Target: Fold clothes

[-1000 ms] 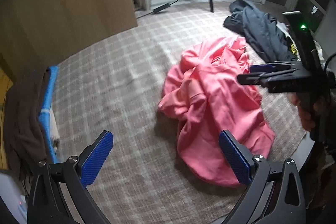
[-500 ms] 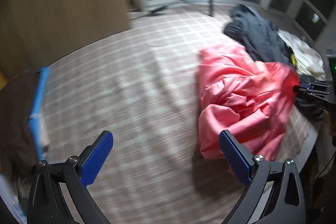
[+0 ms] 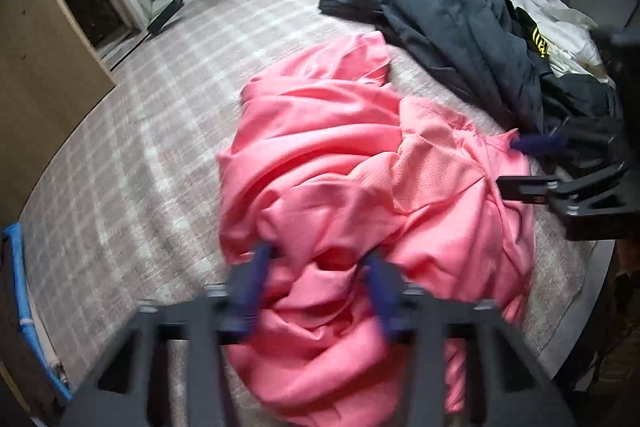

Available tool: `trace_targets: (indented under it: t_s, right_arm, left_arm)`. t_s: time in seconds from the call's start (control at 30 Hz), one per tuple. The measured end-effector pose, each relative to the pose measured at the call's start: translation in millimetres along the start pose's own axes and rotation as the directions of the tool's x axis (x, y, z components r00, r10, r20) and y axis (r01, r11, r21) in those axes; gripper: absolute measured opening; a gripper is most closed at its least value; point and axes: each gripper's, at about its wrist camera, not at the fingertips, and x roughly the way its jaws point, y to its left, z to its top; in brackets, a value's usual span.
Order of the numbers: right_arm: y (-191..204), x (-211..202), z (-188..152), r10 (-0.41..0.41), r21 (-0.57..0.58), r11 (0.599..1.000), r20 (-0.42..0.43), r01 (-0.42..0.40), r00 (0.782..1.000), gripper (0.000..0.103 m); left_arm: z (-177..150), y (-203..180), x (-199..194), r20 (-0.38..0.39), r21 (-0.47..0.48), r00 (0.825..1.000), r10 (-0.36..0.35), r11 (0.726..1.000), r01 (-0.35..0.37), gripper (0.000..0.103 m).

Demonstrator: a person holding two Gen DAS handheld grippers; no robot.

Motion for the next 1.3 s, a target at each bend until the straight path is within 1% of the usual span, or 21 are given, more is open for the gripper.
trace_targets:
  t_s: [0.03, 0.13, 0.2, 0.23, 0.33, 0.37, 0.4, 0.43, 0.47, 0.5, 0.6, 0.67, 0.73, 0.87, 0.9, 0.93, 0.97, 1.0, 1.1, 1.2, 1.3]
  right_arm:
    - [3, 0, 0, 0.042, -0.001, 0.999, -0.004, -0.042, 0.999, 0.001]
    - [14, -34, 7, 0.086, -0.029, 0.996, 0.1, -0.084, 0.991, 0.001]
    - [15, -64, 18, 0.06, -0.036, 0.998, 0.193, -0.054, 0.979, 0.001]
    - [13, -77, 24, 0.017, -0.029, 1.0, 0.237, -0.011, 0.971, 0.001]
    - [10, -82, 40, -0.064, -0.039, 0.997, 0.196, 0.073, 0.979, 0.005]
    - [9, -83, 45, -0.089, -0.044, 0.994, 0.177, 0.099, 0.98, 0.017]
    - [8, -79, 43, -0.076, -0.047, 0.995, 0.137, 0.083, 0.988, 0.029]
    - [8, -74, 38, -0.047, -0.046, 0.998, 0.09, 0.051, 0.995, 0.051]
    - [10, -67, 30, -0.042, -0.057, 0.997, 0.073, 0.046, 0.996, 0.057]
    - [14, -60, 21, -0.047, -0.073, 0.996, 0.068, 0.052, 0.997, 0.057]
    - [6, -43, 3, -0.07, -0.018, 0.997, 0.054, 0.071, 0.996, 0.057]
    - [-6, -39, -11, -0.075, 0.052, 0.996, 0.056, 0.072, 0.996, 0.057]
    - [-22, -46, -23, -0.07, 0.132, 0.99, 0.077, 0.059, 0.995, 0.057]
    - [-43, -69, -42, -0.101, 0.195, 0.978, 0.118, 0.077, 0.988, 0.057]
    - [-46, -74, -46, -0.109, 0.201, 0.976, 0.123, 0.083, 0.986, 0.057]
    - [-49, -81, -51, -0.121, 0.212, 0.973, 0.132, 0.092, 0.984, 0.057]
    - [-52, -86, -52, -0.129, 0.22, 0.971, 0.139, 0.096, 0.982, 0.057]
    - [-56, -93, -55, -0.134, 0.231, 0.968, 0.151, 0.097, 0.979, 0.057]
    - [-64, -109, -62, -0.132, 0.255, 0.963, 0.185, 0.082, 0.974, 0.057]
    - [-57, -112, -58, -0.099, 0.235, 0.971, 0.204, 0.05, 0.974, 0.057]
    - [-37, -96, -38, -0.066, 0.169, 0.985, 0.189, 0.034, 0.98, 0.057]
  left_arm:
    - [-4, 7, -5, 0.011, -0.023, 1.0, -0.024, 0.999, 0.024, 0.013]
    - [-11, 32, -31, 0.056, -0.088, 0.998, 0.003, 0.996, 0.002, 0.011]
    - [-8, 50, -51, 0.1, -0.108, 0.993, 0.062, 0.993, -0.051, 0.015]
    - [-4, 61, -57, 0.118, -0.127, 0.985, 0.122, 0.986, -0.106, 0.016]
    - [5, 98, -60, 0.103, -0.204, 0.938, 0.33, 0.93, -0.305, 0.019]
    - [1, 105, -61, 0.092, -0.226, 0.946, 0.31, 0.932, -0.283, 0.02]
    - [-7, 109, -63, 0.088, -0.246, 0.967, 0.238, 0.946, -0.211, 0.029]
    - [-14, 112, -65, 0.085, -0.266, 0.983, 0.165, 0.954, -0.137, 0.037]
    - [-22, 116, -66, 0.085, -0.287, 0.992, 0.091, 0.956, -0.064, 0.053]
    - [-24, 106, -65, 0.084, -0.266, 0.995, 0.052, 0.964, -0.028, 0.061]
    - [-22, 51, -54, 0.075, -0.128, 0.997, -0.002, 0.992, 0.012, 0.062]
    - [-21, 14, -47, 0.064, -0.034, 0.997, -0.038, 0.999, 0.04, 0.062]
    - [-9, -27, -32, 0.045, 0.059, 0.997, -0.069, 0.996, 0.066, 0.063]
    - [10, -86, 1, 0.003, 0.192, 0.993, -0.116, 0.975, 0.114, 0.064]
    - [13, -94, 11, -0.02, 0.222, 0.993, -0.118, 0.968, 0.119, 0.064]
    - [16, -103, 22, -0.043, 0.251, 0.992, -0.119, 0.96, 0.126, 0.056]
    - [17, -106, 32, -0.059, 0.272, 0.994, -0.093, 0.957, 0.106, 0.026]
    - [18, -99, 32, -0.06, 0.254, 0.993, -0.1, 0.961, 0.112, 0.01]
    - [17, -63, 9, -0.021, 0.142, 0.982, -0.186, 0.972, 0.187, 0.009]
    - [4, -12, -37, 0.076, 0.038, 0.98, -0.182, 0.983, 0.18, 0.009]
    - [-22, 47, -76, 0.163, -0.094, 0.977, -0.136, 0.984, 0.152, 0.009]
